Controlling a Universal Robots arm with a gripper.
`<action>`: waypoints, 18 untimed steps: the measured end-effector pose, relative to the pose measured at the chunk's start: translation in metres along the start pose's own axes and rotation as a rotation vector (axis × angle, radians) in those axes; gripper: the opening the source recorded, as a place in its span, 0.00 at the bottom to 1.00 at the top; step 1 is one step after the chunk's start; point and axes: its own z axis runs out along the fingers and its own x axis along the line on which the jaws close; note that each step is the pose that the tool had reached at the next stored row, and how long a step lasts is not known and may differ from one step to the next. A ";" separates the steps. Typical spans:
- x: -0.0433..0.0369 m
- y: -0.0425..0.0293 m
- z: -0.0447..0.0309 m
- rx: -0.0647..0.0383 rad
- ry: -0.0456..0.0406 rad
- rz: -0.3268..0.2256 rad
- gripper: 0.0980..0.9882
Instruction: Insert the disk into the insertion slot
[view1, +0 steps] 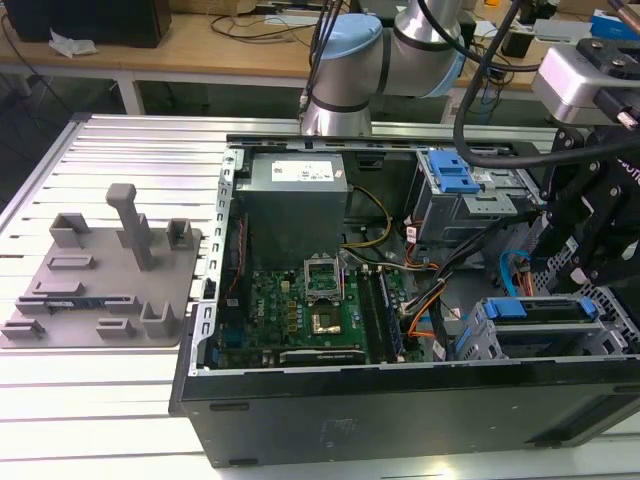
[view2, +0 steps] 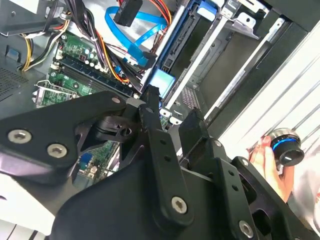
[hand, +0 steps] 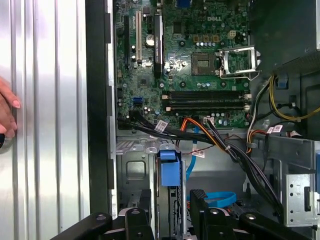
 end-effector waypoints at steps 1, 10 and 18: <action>0.0000 0.0000 0.0000 0.000 0.0000 0.000 0.38; 0.0000 0.0000 0.0000 0.000 0.0000 -0.001 0.38; -0.0287 0.0003 0.0010 0.017 0.0555 0.000 0.38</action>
